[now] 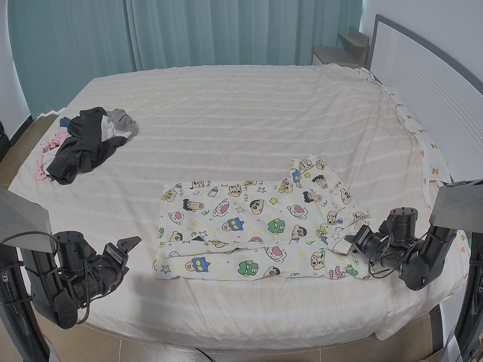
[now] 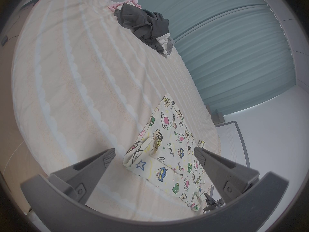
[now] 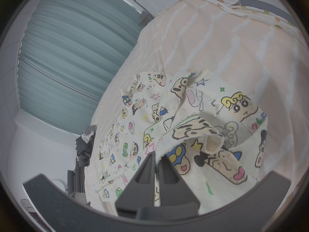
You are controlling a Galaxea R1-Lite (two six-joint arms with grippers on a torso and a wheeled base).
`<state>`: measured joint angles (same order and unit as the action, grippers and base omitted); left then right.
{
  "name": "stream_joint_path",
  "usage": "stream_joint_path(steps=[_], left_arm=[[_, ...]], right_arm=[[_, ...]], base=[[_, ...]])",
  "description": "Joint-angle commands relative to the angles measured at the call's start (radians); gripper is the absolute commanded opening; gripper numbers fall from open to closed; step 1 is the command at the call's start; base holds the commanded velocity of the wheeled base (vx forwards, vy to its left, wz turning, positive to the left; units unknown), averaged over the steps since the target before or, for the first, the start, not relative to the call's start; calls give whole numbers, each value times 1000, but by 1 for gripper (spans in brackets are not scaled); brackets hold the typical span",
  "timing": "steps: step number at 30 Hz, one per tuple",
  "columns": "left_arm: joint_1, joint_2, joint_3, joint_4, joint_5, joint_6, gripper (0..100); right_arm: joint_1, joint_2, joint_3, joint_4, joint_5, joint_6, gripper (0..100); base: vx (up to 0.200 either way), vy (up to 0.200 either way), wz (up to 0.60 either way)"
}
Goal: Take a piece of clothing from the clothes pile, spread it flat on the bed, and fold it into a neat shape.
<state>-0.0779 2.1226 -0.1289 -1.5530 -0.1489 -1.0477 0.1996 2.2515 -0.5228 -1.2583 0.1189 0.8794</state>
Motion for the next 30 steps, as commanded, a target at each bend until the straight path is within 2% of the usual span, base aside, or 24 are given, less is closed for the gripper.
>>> stream_joint_path(steps=[1, 12, 20, 24, 30], left_arm=[[0, 2, 0, -18, 0, 0, 100], [-2, 2, 0, -18, 2, 1, 100], [-2, 2, 0, -18, 2, 1, 100], [-2, 2, 2, -18, 2, 1, 100], [-2, 2, 2, -18, 3, 3, 100]], right_arm=[[15, -61, -2, 36, 1, 0, 0], [34, -208, -154, 399, -2, 1, 0], [58, -260, -195, 588, -59, 0, 0], [78, -265, -180, 639, -71, 1, 0], [93, -251, -115, 632, -96, 3, 0]], base=[[0, 0, 0], [0, 0, 0], [0, 0, 0], [0, 0, 0], [0, 0, 0]])
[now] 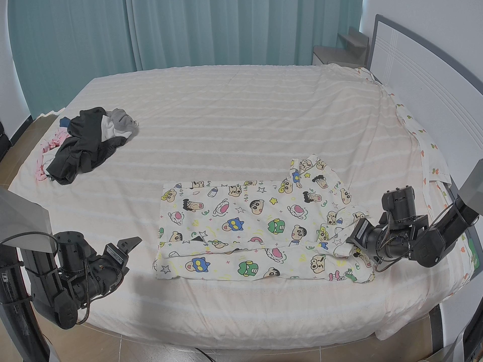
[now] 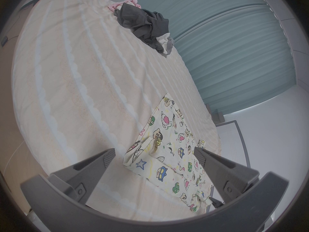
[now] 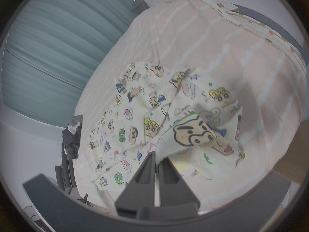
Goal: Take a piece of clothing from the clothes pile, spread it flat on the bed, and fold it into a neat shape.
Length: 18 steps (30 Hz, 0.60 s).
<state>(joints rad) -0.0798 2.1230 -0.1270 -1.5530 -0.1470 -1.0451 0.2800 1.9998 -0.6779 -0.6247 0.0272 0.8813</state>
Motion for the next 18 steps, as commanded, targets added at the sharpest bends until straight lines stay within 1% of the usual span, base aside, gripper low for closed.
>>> stream_joint_path(steps=[1, 8, 14, 18], left_arm=[[0, 2, 0, -18, 1, 0, 100], [0, 2, 0, -18, 1, 0, 100], [-2, 2, 0, -18, 1, 0, 100], [0, 3, 0, -18, 1, 0, 100]], right_arm=[[15, 1, 50, -1, -4, 1, 0], [24, 36, 96, -4, -4, 1, 0], [36, 77, 93, -10, -4, 5, 0], [44, 96, 90, -26, -4, 25, 0]], base=[[0, 0, 0], [0, 0, 0], [0, 0, 0], [0, 0, 0]])
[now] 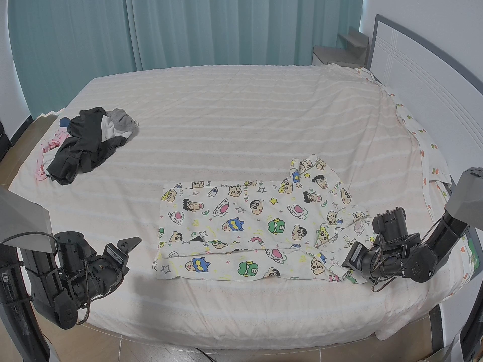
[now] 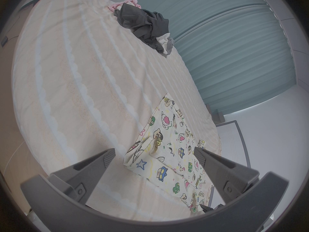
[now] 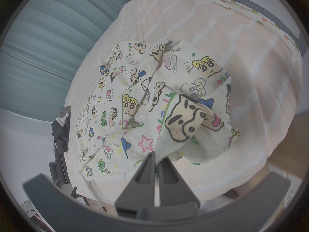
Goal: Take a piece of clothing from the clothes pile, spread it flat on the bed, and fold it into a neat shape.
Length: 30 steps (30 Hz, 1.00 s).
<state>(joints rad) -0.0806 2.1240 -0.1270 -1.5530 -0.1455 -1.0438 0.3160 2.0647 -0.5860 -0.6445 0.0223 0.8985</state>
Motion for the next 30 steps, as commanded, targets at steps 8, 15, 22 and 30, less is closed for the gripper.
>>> stream_joint_path(steps=[8, 15, 22, 30], left_arm=[[-1, 2, 0, -18, 0, -1, 100], [-1, 2, 0, -18, 0, -1, 100], [-1, 2, 0, -18, 0, -1, 100], [-1, 2, 0, -18, 0, -1, 100]], right_arm=[[22, 64, 26, -47, 1, 17, 100], [15, 9, 77, -69, 1, 14, 100], [-58, -38, 110, -202, 8, 22, 100], [-109, 35, 101, -285, 25, 22, 100]], base=[[0, 0, 0], [0, 0, 0], [0, 0, 0], [0, 0, 0]])
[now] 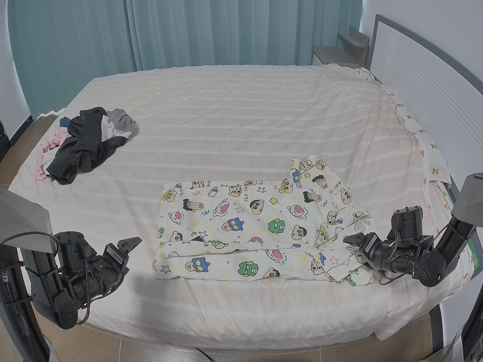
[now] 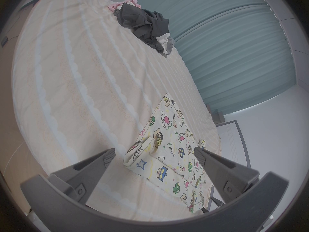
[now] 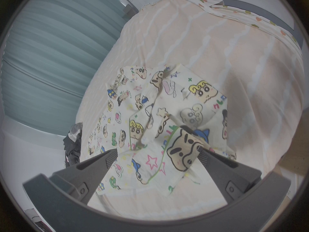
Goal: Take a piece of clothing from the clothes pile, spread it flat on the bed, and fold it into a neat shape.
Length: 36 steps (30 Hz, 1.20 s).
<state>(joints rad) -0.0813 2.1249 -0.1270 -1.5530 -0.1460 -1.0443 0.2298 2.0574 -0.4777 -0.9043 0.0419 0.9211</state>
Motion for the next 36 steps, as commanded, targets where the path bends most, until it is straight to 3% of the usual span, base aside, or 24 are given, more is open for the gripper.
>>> stream_joint_path(steps=[1, 13, 14, 36], left_arm=[[0, 1, 0, -18, 0, 0, 100], [0, 1, 0, -18, 0, 0, 100], [0, 1, 0, -18, 0, 0, 100], [0, 1, 0, -18, 0, 0, 100]], right_arm=[[-27, 59, -4, -64, 7, -1, 100], [-26, 84, 2, -104, 12, 1, 100], [-24, 79, 2, -104, 12, 1, 0], [39, -28, 93, -85, -7, -11, 0]], base=[[0, 0, 0], [0, 0, 0], [0, 0, 0], [0, 0, 0]])
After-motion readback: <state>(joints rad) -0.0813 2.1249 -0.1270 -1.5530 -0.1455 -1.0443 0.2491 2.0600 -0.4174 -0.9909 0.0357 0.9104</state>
